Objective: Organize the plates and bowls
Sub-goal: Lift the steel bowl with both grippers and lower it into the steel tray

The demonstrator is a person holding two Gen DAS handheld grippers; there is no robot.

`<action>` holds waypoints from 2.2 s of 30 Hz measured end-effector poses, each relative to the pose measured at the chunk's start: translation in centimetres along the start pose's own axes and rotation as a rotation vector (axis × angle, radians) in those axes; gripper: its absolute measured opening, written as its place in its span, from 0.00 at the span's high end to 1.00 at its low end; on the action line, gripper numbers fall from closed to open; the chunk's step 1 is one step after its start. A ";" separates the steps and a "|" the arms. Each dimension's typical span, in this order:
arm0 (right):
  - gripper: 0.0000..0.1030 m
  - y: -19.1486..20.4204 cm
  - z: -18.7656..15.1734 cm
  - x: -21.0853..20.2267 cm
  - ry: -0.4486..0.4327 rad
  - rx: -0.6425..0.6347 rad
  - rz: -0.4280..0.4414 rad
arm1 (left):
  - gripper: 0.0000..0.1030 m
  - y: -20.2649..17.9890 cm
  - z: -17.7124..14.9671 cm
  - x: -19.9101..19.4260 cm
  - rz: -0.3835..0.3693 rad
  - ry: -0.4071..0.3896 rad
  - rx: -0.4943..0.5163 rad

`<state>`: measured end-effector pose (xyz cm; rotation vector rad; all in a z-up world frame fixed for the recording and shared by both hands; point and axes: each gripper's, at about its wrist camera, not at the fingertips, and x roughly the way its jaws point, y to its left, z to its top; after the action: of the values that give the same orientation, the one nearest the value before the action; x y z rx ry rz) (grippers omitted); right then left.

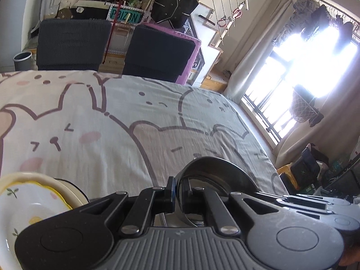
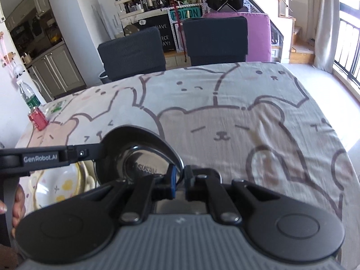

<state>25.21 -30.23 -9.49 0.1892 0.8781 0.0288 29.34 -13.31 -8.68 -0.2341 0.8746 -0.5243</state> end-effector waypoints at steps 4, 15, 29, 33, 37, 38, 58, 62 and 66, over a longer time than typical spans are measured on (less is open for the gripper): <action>0.91 0.0 -0.5 0.2 0.022 -0.013 -0.009 | 0.95 0.1 -0.3 1.1 0.000 0.031 -0.009; 0.91 -1.1 -1.2 1.5 0.124 0.004 -0.037 | 0.94 -0.4 -1.2 4.1 0.019 0.112 0.005; 0.89 -1.2 -2.2 3.4 0.239 -0.033 -0.030 | 0.89 -0.5 -1.5 6.3 0.045 0.154 -0.015; 0.89 -1.3 -2.5 4.3 0.277 -0.047 -0.041 | 0.88 -0.7 -1.7 7.0 0.049 0.166 -0.011; 0.88 -1.4 -2.6 4.8 0.295 -0.056 -0.047 | 0.88 -0.6 -1.6 7.4 0.049 0.170 -0.020; 0.88 -1.4 -2.6 4.9 0.298 -0.057 -0.048 | 0.87 -0.6 -1.6 7.5 0.049 0.171 -0.024; 0.82 -1.8 -2.6 7.0 0.347 -0.037 -0.095 | 0.63 -1.0 -1.2 7.3 -0.013 0.139 -0.011; 0.81 -1.7 -2.6 7.0 0.345 -0.043 -0.104 | 0.58 -1.2 -1.1 6.5 -0.026 0.132 -0.005; 0.56 -1.6 -2.3 6.1 0.311 -0.055 -0.078 | 0.58 -1.0 -1.2 5.7 -0.002 0.143 0.017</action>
<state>27.30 -30.79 -15.87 0.0999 1.1932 0.0102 31.08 -17.16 -12.83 -0.1833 1.0089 -0.5554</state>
